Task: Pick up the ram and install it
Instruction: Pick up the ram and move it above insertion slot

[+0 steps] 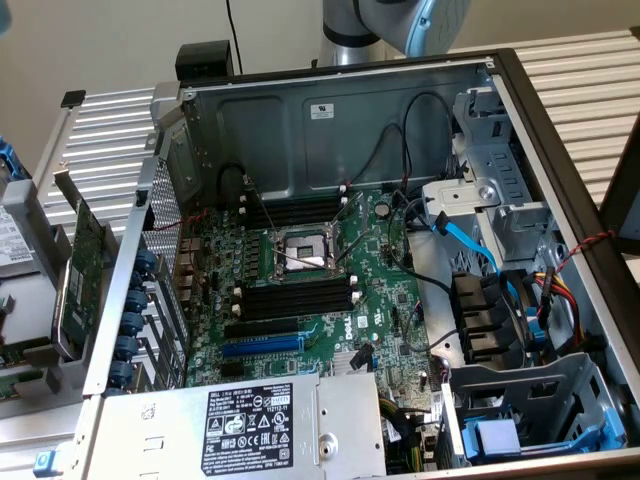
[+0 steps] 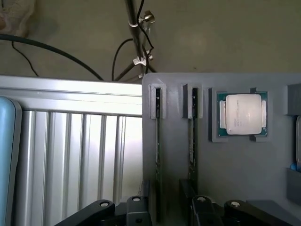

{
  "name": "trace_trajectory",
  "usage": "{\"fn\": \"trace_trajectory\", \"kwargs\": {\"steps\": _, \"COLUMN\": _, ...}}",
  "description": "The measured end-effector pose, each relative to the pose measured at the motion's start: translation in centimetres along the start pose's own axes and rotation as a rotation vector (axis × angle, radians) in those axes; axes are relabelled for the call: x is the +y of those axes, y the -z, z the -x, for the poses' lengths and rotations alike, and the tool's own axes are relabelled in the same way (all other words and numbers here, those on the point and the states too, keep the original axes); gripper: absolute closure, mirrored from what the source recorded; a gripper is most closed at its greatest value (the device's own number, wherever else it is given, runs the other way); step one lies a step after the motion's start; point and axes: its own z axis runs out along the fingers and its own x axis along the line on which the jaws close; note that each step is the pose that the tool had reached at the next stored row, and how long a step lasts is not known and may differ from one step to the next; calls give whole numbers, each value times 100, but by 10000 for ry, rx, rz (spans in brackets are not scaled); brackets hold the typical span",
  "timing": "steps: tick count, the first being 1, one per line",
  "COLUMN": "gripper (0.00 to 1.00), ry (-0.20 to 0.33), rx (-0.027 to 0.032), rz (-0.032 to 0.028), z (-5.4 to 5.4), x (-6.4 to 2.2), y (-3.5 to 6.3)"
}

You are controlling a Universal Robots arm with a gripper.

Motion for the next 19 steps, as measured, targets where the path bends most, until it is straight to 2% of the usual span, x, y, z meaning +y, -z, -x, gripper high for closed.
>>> {"fn": "trace_trajectory", "kwargs": {"steps": 8, "gripper": 61, "ry": -164, "rx": 2, "rz": -2, "z": -24, "x": 3, "y": -128}}
{"fn": "trace_trajectory", "kwargs": {"steps": 19, "gripper": 61, "ry": -363, "rx": 4, "rz": -6, "z": -32, "x": 30, "y": -234}}
